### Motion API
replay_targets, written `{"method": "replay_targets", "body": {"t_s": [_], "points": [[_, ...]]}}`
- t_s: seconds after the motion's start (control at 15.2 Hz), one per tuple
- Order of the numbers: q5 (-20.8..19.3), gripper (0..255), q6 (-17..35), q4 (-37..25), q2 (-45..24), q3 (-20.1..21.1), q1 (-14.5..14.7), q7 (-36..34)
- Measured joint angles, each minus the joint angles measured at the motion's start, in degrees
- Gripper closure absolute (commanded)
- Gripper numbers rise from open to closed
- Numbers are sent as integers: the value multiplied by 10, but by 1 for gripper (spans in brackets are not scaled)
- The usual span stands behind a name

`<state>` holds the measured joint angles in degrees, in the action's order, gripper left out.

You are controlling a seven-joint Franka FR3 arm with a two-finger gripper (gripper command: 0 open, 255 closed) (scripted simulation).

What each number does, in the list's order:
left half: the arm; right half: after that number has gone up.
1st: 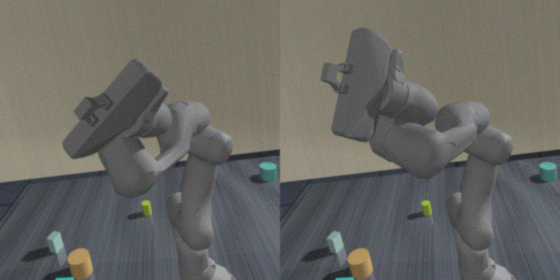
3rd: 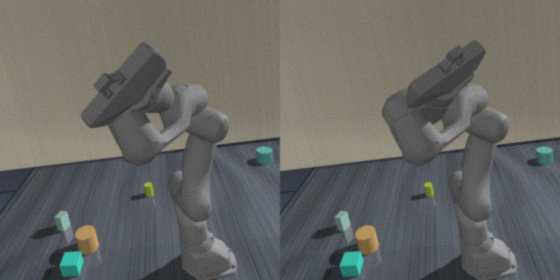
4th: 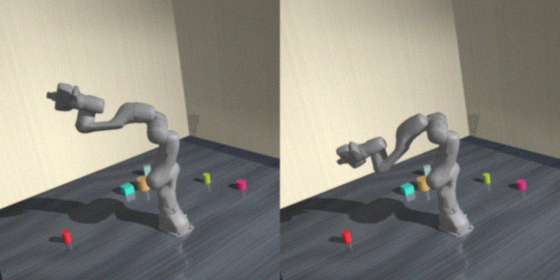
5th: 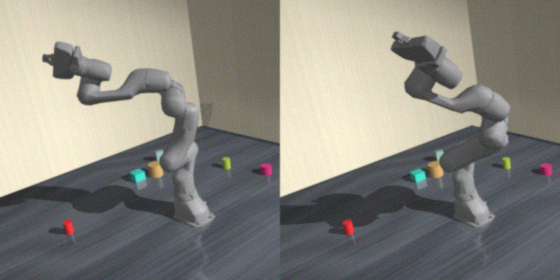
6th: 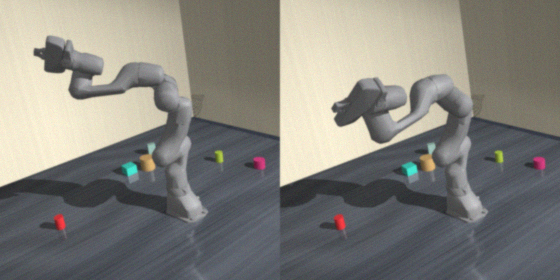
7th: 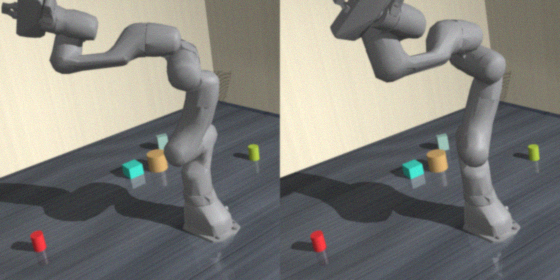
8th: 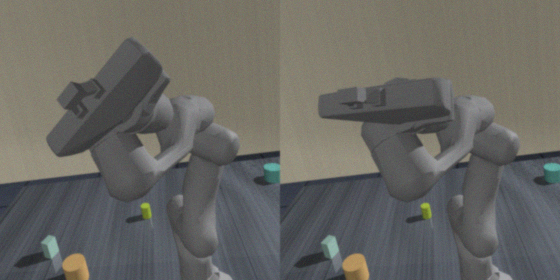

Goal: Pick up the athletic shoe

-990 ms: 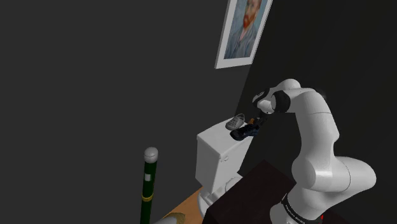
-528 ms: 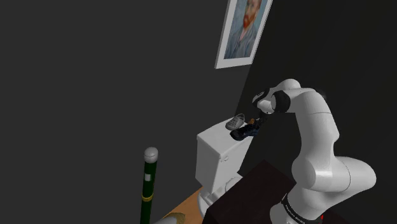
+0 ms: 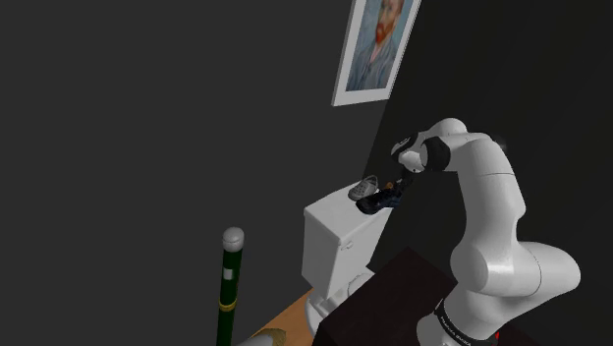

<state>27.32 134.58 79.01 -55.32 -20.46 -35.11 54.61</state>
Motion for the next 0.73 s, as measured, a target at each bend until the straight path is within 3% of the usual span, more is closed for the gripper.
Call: {"method": "replay_targets", "body": {"t_s": [0.73], "points": [[-16, 255, -39, 19, 57, -17, 12, -8]]}}
